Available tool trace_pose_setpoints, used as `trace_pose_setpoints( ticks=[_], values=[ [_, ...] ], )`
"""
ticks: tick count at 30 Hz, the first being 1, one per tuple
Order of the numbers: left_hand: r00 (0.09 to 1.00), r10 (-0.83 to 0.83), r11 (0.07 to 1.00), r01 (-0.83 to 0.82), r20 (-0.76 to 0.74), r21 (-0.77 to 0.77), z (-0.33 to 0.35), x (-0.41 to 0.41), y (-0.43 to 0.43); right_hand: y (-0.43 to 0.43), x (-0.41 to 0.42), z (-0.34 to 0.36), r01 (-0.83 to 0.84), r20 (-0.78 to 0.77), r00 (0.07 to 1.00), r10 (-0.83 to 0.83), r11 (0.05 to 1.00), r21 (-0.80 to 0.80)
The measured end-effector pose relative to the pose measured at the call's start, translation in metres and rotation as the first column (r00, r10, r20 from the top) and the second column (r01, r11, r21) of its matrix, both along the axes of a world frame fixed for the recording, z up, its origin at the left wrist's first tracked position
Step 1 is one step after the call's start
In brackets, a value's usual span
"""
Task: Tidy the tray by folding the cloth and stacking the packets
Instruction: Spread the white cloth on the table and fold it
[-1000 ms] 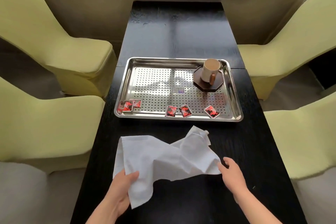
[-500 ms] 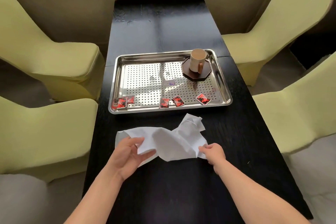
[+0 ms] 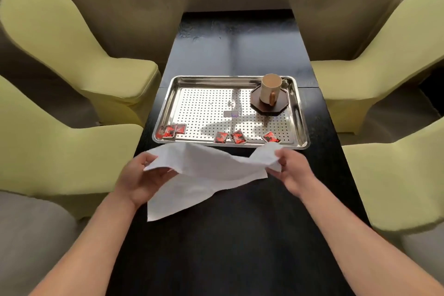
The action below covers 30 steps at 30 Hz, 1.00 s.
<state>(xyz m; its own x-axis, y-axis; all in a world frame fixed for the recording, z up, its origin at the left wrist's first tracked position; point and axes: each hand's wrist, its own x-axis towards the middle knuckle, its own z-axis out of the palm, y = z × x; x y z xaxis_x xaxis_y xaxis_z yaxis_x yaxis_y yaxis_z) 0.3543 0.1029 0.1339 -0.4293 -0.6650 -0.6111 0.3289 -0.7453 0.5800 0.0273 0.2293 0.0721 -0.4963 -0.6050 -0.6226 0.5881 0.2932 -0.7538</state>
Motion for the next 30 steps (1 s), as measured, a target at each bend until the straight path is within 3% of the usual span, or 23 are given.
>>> trace_pose_setpoints(
  ticks=[6, 10, 12, 15, 18, 20, 25, 30],
  values=[
    [0.968, 0.095, 0.957, -0.153, -0.232, -0.246, 0.072, -0.01, -0.024, -0.006, -0.032, 0.144, -0.096, -0.267, 0.964, -0.017, 0.911, -0.402],
    [0.956, -0.031, 0.931, -0.079, -0.293, -0.356, 0.087, 0.014, -0.004, 0.029, -0.022, 0.174, -0.072, -0.325, 0.94, -0.107, 0.866, -0.494],
    [0.969, -0.104, 0.948, 0.028, -0.225, -0.318, 0.073, 0.031, 0.014, 0.054, -0.01, 0.156, -0.022, -0.333, 0.933, -0.133, 0.905, -0.424],
    [0.991, -0.096, 0.993, 0.088, -0.094, -0.08, 0.025, 0.051, 0.044, 0.096, 0.017, 0.092, 0.062, -0.396, 0.911, -0.117, 0.987, -0.148],
    [0.986, -0.106, 0.989, 0.092, 0.127, 0.114, -0.026, 0.065, 0.068, 0.137, 0.046, 0.019, 0.117, -0.322, 0.945, -0.065, 0.983, 0.144],
    [0.946, -0.173, 0.979, 0.135, 0.274, 0.15, -0.051, 0.073, 0.079, 0.16, 0.058, -0.015, 0.138, -0.268, 0.961, -0.067, 0.957, 0.255],
    [0.845, -0.172, 0.982, 0.11, 0.506, 0.152, -0.086, 0.092, 0.099, 0.201, 0.062, -0.048, 0.153, -0.291, 0.955, -0.06, 0.939, 0.308],
    [0.791, -0.27, 0.962, 0.206, 0.549, 0.177, -0.089, 0.109, 0.108, 0.225, 0.061, -0.053, 0.082, -0.263, 0.965, 0.002, 0.948, 0.307]
  ],
)
